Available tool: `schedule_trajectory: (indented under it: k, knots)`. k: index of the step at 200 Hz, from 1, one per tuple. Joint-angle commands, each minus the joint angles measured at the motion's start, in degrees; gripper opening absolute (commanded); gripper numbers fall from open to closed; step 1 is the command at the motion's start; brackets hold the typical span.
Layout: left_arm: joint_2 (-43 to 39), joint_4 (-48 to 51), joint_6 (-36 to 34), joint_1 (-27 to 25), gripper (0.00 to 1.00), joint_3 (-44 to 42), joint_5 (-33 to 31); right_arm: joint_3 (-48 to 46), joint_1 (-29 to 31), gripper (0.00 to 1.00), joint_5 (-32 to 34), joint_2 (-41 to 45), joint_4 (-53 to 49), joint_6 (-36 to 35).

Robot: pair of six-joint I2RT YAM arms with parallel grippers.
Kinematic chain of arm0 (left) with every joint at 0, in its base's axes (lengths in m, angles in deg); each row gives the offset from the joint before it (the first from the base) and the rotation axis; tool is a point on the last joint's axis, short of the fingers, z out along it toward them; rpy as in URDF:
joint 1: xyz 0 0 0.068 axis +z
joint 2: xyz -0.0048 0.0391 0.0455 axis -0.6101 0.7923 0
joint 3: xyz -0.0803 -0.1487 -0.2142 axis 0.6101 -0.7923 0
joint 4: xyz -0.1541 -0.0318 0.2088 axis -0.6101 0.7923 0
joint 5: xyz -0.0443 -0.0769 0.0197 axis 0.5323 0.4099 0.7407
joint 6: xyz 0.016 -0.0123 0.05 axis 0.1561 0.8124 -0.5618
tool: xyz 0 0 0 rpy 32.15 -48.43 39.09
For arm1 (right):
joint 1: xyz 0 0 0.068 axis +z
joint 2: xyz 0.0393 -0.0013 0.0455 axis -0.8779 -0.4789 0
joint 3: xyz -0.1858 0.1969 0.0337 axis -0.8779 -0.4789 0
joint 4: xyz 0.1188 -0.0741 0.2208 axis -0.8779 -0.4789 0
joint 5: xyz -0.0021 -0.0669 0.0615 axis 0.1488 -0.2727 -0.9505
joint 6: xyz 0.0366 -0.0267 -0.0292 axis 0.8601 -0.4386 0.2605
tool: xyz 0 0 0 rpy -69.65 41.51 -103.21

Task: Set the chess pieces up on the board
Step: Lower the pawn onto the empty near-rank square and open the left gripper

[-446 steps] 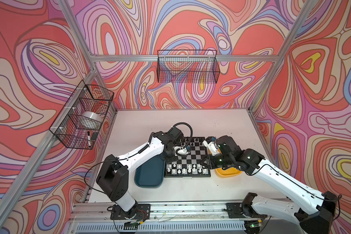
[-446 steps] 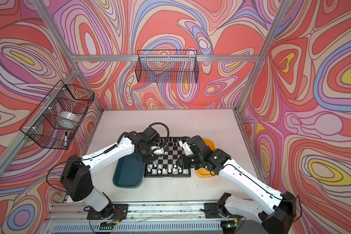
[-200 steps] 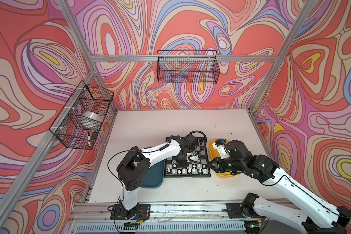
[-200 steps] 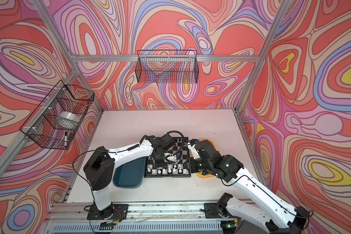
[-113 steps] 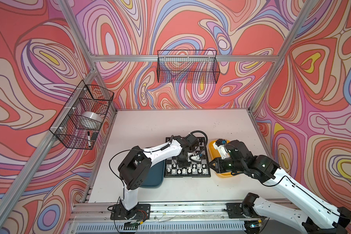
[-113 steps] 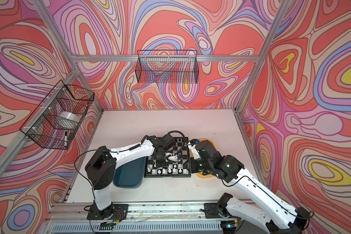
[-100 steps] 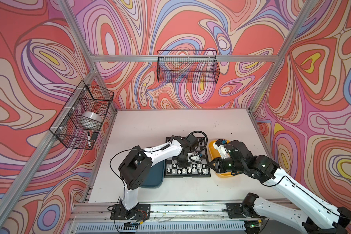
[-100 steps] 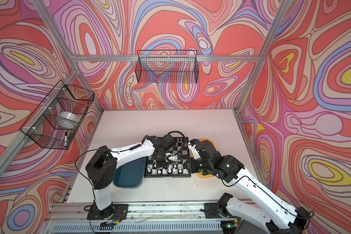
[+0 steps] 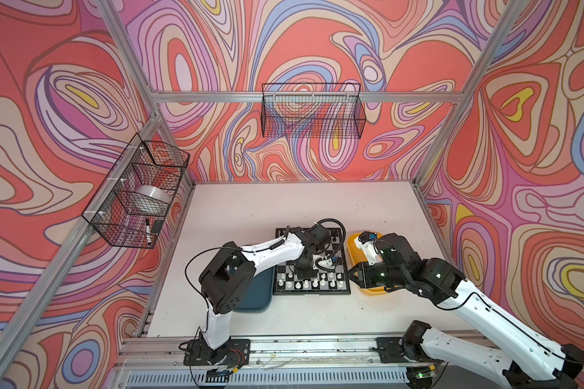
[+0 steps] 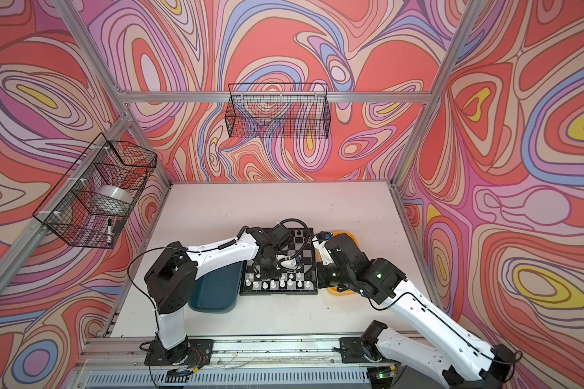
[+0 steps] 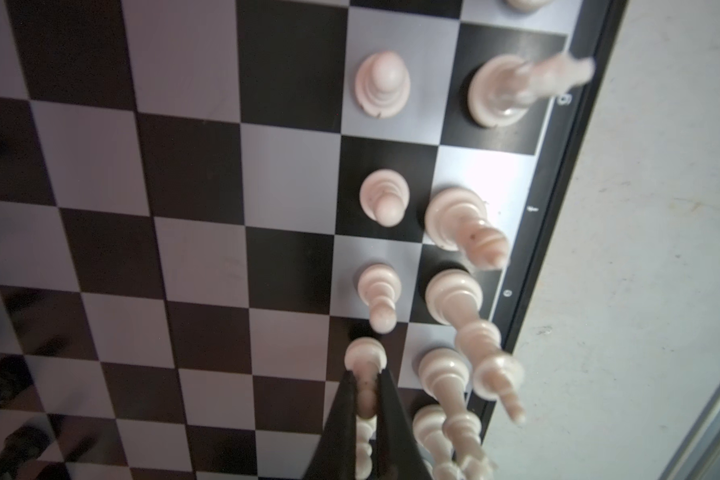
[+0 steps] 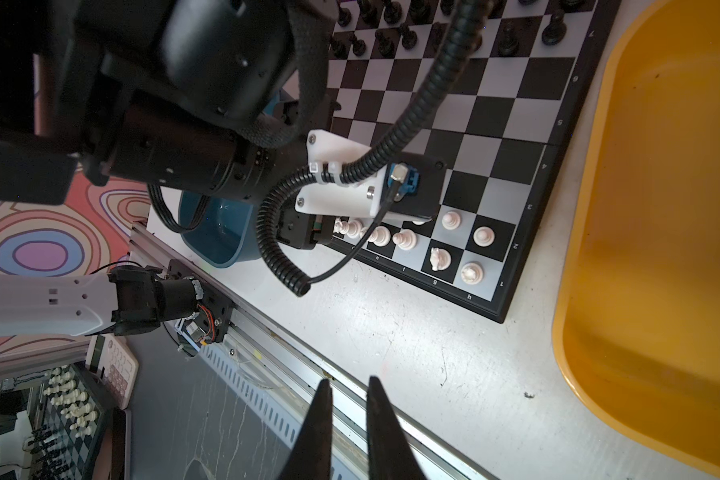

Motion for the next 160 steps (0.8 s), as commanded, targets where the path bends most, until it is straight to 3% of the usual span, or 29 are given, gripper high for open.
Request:
schedule_trajectory:
  k: [1,57,160]
  knots:
    - [1.40,-0.05,-0.19,-0.44,0.09,-0.88,-0.39,-0.75,0.25,0.16,0.56,0.63,-0.10,0.21]
    - [0.79,-0.57,-0.60,-0.47,0.10,-2.13,-0.97,-0.66,0.25,0.16,0.60,0.29,0.15,0.06]
    - [-0.09,-0.33,-0.76,-0.46,0.23,-1.40,-1.54,-0.32,0.19,0.16,0.41,-0.46,0.33,-0.49]
